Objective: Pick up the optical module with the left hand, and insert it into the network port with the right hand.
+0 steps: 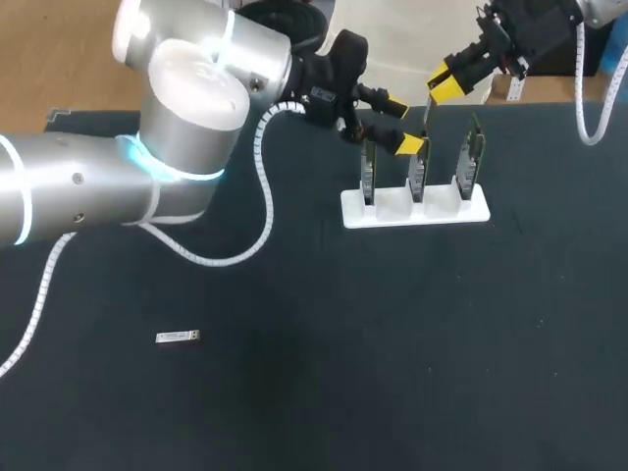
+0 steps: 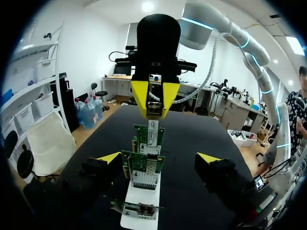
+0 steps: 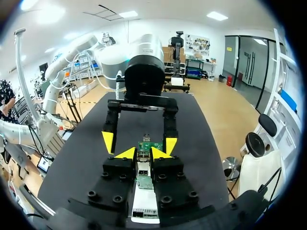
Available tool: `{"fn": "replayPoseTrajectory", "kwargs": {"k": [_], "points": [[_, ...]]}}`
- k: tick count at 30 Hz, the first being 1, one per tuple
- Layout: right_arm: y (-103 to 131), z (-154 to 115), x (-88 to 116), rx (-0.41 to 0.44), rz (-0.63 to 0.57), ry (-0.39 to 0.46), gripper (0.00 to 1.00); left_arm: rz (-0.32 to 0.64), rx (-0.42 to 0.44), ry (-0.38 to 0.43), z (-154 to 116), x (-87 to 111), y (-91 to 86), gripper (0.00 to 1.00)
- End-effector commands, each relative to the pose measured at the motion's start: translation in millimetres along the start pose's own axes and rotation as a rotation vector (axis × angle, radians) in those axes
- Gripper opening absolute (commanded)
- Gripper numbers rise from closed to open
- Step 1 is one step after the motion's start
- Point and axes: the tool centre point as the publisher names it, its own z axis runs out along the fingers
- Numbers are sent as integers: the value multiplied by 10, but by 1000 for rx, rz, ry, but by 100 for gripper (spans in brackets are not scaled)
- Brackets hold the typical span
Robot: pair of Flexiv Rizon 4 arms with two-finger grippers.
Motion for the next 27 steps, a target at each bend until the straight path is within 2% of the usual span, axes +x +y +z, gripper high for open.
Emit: {"fn": "replayPoseTrajectory", "kwargs": {"k": [1,6,21,27], "points": [[34,4,3,9,-1,1,0,-4,43,92,43,-30,99,100],[25,13,7,6,1,3,0,4,44,128,62,13,75,100],[-10,40,0,0,-1,2,0,-7,24,138,55,85,42,100],[-24,34,0,1,-1,3,0,42,26,142,82,65,9,100]]}}
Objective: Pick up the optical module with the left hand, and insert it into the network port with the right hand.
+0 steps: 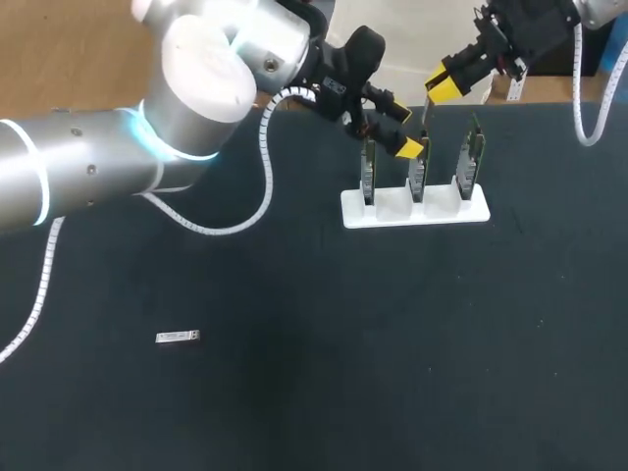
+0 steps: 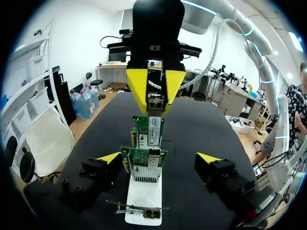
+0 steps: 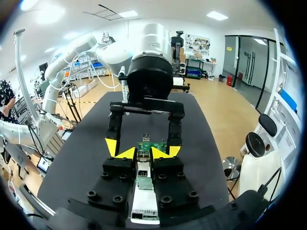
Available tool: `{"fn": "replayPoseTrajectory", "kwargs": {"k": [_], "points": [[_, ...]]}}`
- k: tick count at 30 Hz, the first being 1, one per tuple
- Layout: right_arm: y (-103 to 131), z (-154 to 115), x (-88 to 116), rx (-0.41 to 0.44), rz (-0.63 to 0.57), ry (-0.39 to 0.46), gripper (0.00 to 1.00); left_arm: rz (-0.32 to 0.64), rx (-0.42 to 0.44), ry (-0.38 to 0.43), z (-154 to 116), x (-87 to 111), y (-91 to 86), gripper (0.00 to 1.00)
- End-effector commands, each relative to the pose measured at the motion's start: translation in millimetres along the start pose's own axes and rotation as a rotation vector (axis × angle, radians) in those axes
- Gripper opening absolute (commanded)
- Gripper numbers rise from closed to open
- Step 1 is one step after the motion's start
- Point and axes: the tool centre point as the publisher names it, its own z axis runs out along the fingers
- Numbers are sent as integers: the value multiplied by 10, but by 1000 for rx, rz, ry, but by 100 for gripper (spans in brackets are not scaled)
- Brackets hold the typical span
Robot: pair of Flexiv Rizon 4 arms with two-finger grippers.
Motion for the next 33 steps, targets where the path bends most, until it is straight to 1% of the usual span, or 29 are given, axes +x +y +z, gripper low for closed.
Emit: {"fn": "replayPoseTrajectory", "kwargs": {"k": [1,7,18,30,33], "points": [[-13,1,0,1,0,0,0,5,-4,3,3,-17,-10,100],[-23,1,4,1,1,-1,0,0,-13,0,-20,-8,24,100],[-50,9,0,-4,0,5,0,1,-2,7,-3,28,14,100],[-55,-6,10,-1,1,10,0,18,8,11,3,13,2,100],[-51,13,24,-1,-3,26,0,18,8,11,3,13,2,100]]}}
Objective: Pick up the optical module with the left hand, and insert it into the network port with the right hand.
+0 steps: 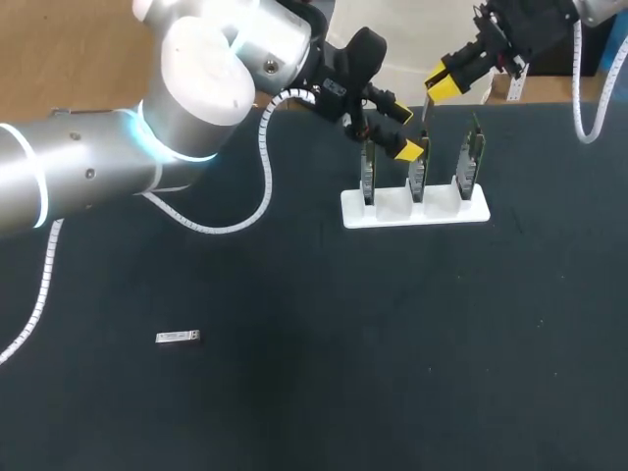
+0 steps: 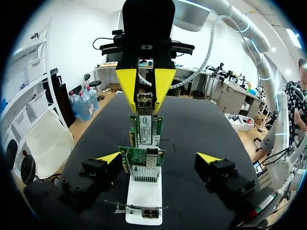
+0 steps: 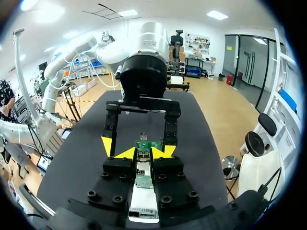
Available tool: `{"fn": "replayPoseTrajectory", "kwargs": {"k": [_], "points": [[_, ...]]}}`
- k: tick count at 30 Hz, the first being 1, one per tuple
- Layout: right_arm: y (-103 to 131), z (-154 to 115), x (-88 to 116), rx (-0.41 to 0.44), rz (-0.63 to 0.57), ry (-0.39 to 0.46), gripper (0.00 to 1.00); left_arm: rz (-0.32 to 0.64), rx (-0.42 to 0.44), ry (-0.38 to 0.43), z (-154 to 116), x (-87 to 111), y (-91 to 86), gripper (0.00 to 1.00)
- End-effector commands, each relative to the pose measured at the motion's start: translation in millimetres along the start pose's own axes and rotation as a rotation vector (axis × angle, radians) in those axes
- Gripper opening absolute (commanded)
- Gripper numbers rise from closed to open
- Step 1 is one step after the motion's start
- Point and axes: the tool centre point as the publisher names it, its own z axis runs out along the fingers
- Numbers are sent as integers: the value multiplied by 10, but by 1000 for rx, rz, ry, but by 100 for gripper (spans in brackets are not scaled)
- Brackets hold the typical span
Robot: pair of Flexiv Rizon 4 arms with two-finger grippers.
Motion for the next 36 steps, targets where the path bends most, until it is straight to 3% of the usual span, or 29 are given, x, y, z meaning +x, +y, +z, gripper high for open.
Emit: {"fn": "replayPoseTrajectory", "kwargs": {"k": [1,36], "points": [[-9,30,0,-3,1,12,0,-1,3,6,2,-11,17,100],[84,118,17,30,9,57,0,-1,3,6,2,-11,17,100]]}}
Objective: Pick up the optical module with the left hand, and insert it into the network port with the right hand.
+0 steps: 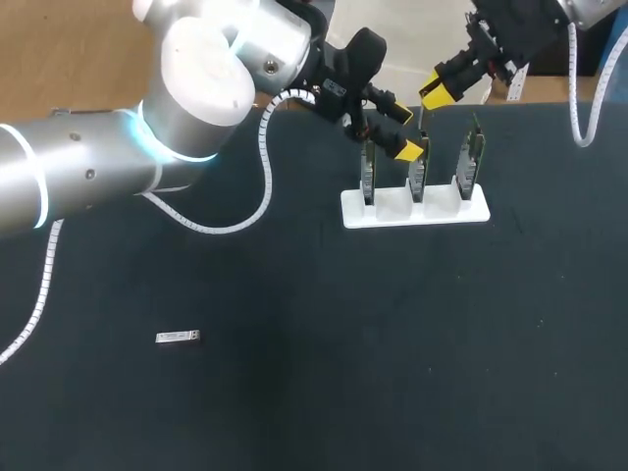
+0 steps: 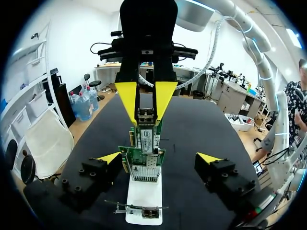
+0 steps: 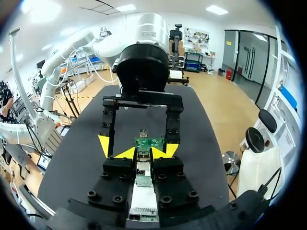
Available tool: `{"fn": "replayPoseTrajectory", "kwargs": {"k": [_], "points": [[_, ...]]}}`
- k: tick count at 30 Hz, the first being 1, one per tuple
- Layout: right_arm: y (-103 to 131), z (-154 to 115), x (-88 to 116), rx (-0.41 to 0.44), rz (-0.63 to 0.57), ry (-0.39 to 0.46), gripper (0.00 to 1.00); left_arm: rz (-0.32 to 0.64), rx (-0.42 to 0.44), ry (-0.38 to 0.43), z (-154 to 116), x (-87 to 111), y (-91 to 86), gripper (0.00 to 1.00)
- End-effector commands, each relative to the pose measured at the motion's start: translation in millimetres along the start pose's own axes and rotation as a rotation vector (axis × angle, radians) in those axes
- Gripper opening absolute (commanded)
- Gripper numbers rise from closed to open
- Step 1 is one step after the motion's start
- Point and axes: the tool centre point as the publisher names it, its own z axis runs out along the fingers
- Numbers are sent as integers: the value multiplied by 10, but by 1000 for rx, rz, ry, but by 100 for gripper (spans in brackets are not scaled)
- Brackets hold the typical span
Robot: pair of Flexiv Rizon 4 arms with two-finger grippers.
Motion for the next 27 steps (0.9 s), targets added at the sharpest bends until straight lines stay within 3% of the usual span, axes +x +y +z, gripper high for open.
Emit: {"fn": "replayPoseTrajectory", "kwargs": {"k": [1,27], "points": [[88,4,-20,23,-2,8,0,-1,3,6,1,-13,16,100],[96,50,28,51,13,49,0,-1,3,6,1,-13,16,100]]}}
